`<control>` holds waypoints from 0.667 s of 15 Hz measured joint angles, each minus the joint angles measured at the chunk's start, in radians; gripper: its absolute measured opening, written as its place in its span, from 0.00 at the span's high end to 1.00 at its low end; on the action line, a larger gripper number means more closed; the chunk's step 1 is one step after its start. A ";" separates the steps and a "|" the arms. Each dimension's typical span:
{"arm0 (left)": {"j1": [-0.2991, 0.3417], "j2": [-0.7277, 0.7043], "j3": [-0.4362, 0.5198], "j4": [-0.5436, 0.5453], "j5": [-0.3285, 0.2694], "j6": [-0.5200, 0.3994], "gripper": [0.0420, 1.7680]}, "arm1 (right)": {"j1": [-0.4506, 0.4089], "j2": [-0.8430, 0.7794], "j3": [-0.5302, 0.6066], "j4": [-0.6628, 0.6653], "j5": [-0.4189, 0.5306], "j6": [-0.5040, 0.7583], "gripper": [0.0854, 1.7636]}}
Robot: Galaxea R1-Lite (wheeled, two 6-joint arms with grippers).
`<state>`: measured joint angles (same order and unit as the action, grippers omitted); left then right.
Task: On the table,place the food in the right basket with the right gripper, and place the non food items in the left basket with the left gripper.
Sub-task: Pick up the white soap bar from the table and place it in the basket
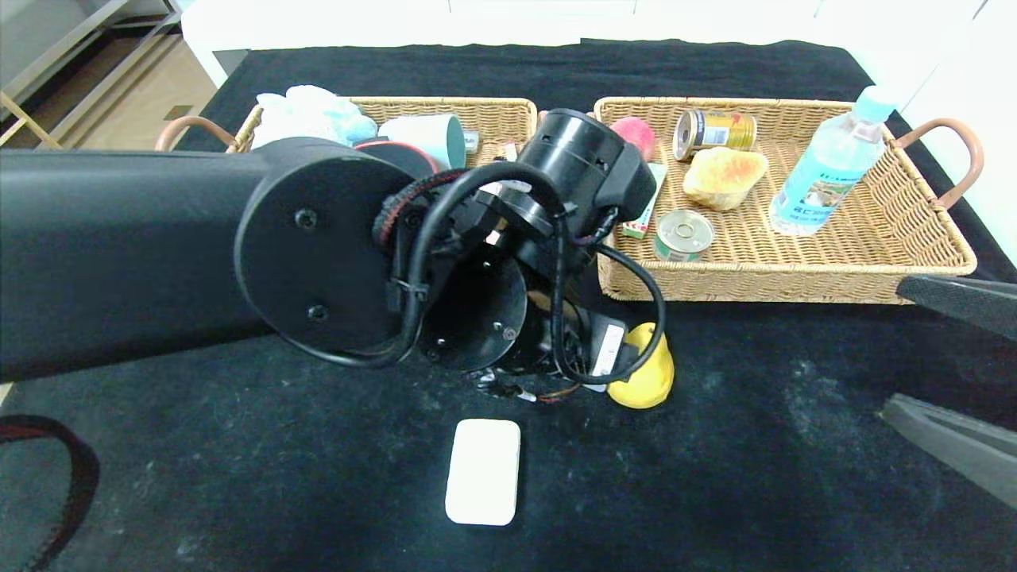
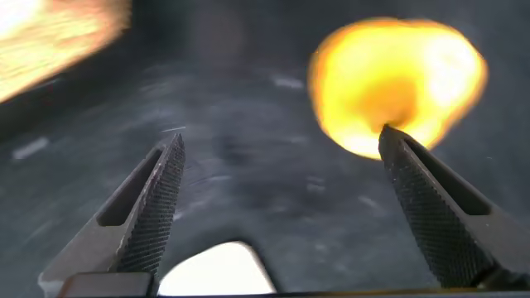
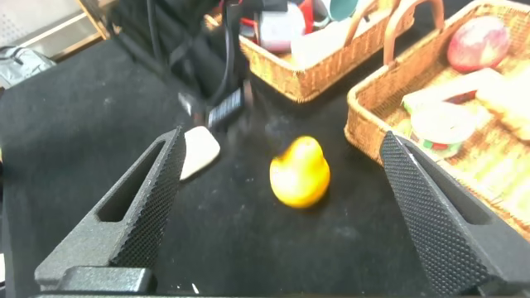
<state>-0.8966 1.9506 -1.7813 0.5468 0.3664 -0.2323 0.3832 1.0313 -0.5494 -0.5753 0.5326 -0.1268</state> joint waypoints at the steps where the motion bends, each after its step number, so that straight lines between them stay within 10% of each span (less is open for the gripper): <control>1: 0.010 -0.011 0.010 0.012 0.044 -0.041 0.04 | 0.001 0.007 0.002 0.000 0.000 -0.001 0.03; 10: 0.039 -0.124 0.092 0.192 0.053 -0.251 0.04 | 0.022 0.043 0.014 -0.003 -0.007 -0.004 0.03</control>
<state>-0.8572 1.8270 -1.6889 0.7387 0.4189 -0.4834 0.4055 1.0747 -0.5357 -0.5781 0.5253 -0.1306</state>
